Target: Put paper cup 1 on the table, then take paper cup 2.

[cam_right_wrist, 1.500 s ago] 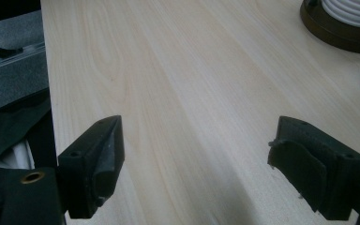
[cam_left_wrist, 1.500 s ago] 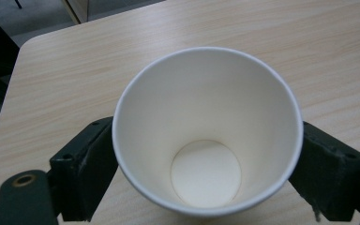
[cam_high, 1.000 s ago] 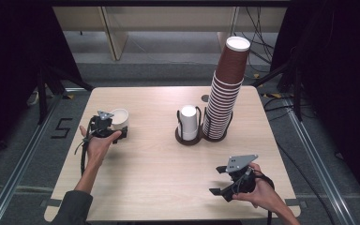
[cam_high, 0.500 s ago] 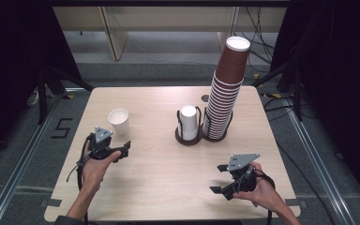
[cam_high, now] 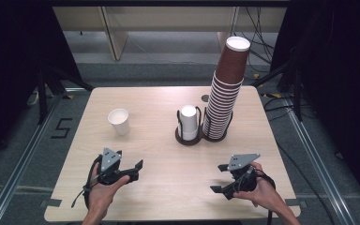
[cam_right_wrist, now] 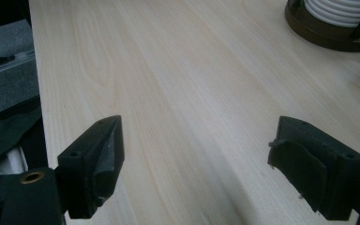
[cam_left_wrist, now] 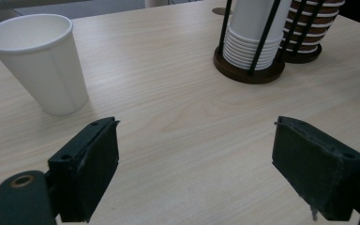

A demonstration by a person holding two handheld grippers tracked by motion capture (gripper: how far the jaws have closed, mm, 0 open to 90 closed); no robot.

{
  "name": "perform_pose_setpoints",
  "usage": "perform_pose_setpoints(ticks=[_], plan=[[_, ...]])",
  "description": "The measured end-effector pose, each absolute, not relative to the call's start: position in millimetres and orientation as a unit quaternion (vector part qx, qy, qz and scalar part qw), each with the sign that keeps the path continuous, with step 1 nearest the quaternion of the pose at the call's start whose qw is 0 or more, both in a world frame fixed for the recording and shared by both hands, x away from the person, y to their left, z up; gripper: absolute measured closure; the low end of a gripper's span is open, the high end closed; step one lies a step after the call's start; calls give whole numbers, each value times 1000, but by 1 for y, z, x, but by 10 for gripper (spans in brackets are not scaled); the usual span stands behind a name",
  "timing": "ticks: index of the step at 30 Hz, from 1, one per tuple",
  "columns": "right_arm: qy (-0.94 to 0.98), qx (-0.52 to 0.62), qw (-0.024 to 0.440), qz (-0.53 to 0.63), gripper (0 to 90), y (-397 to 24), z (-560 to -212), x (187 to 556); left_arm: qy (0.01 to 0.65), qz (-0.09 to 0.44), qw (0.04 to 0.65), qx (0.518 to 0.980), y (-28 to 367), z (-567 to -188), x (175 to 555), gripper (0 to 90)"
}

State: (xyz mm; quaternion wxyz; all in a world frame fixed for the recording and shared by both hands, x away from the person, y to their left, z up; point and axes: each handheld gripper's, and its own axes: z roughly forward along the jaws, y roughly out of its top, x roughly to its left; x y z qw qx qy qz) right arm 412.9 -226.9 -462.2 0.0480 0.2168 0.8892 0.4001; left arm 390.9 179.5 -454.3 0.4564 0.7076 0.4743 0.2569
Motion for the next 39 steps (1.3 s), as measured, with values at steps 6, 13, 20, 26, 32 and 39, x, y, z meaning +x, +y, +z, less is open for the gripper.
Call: perform_pose_setpoints(ticks=[6,13,20,26,32,39], plan=[[889,219,45,399,176,-227,-463,413,459,260,455,717,172,-460,375,146],[890,220,47,398,174,-226,-465,412,444,254,461,726,167,-469,364,146],[887,223,50,402,172,-227,-463,412,425,251,455,741,158,-486,355,146],[871,250,71,417,172,-235,-455,416,426,238,450,748,157,-495,355,146],[843,299,99,436,167,-247,-442,423,422,238,451,750,157,-495,355,146],[808,336,138,465,160,-258,-407,437,419,233,445,756,155,-499,355,146]])
